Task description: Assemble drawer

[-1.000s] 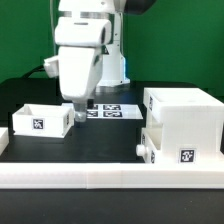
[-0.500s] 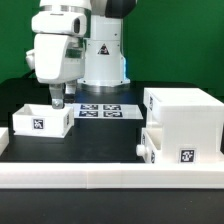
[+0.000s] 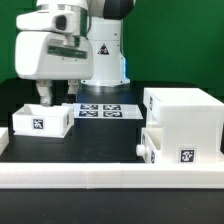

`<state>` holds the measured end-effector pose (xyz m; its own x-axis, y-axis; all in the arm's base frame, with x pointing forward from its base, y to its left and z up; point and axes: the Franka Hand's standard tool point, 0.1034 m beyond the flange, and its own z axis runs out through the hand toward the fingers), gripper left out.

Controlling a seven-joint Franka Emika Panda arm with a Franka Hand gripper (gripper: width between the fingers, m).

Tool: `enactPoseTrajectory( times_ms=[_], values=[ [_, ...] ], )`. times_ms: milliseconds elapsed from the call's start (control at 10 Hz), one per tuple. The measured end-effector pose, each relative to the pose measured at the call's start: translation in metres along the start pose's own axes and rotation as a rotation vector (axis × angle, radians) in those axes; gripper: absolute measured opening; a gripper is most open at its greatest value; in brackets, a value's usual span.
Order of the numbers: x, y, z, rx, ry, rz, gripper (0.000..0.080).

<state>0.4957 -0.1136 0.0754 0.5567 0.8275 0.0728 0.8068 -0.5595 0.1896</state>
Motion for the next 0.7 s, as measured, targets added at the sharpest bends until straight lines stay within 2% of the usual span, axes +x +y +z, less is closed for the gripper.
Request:
enactPoseTrajectory(
  times_ms=[200, 700],
  values=[
    [-0.0177, -0.0013, 0.0025, 0.001, -0.006, 0.186, 0.0649],
    [-0.0167, -0.0006, 0.0025, 0.005, 0.001, 0.495, 0.0649]
  ],
)
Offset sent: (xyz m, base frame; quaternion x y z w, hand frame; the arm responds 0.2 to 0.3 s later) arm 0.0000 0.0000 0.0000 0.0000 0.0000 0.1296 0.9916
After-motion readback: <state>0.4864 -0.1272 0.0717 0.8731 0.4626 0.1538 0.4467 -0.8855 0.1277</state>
